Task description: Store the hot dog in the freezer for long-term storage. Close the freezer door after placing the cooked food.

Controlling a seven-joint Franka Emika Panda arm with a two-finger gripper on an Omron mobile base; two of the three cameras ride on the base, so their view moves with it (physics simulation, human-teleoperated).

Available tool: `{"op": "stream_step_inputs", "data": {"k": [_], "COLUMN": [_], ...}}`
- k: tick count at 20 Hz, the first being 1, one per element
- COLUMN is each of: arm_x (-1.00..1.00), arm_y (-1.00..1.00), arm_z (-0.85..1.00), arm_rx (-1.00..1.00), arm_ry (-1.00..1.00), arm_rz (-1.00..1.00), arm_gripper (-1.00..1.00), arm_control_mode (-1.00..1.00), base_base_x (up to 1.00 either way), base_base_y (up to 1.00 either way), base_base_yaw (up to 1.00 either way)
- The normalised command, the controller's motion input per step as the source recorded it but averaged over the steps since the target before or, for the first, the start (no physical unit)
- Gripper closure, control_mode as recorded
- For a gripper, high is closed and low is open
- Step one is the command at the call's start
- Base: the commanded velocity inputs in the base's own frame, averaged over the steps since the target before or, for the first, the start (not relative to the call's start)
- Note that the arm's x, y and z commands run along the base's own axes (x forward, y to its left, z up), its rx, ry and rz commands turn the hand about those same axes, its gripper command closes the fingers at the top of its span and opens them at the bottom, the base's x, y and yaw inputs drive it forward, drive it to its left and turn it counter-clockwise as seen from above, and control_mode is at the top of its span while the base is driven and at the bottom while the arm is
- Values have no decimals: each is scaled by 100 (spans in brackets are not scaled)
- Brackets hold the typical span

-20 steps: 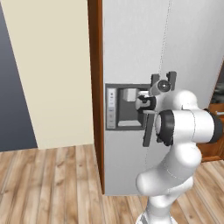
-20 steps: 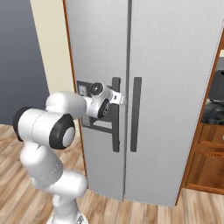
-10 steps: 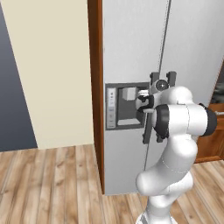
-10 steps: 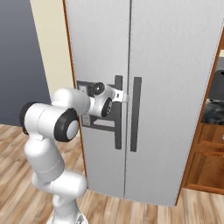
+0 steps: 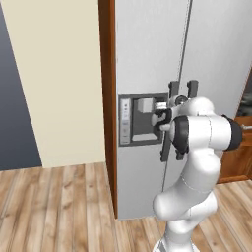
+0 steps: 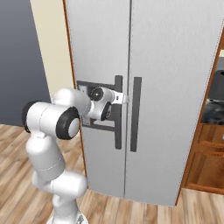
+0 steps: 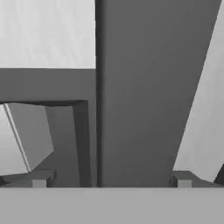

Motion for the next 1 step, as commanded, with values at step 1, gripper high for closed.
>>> {"op": "stream_step_inputs", "data": {"k": [1], "arm_x": [30], "arm_y": [-5], "arm_z": [4], "arm_rx": [0], "arm_ry": [0], "arm_rz": [1], "arm_gripper": [-100], "arm_control_mode": [-100], "base_base_x": [0], "base_base_y": [0], "base_base_yaw": [0]}}
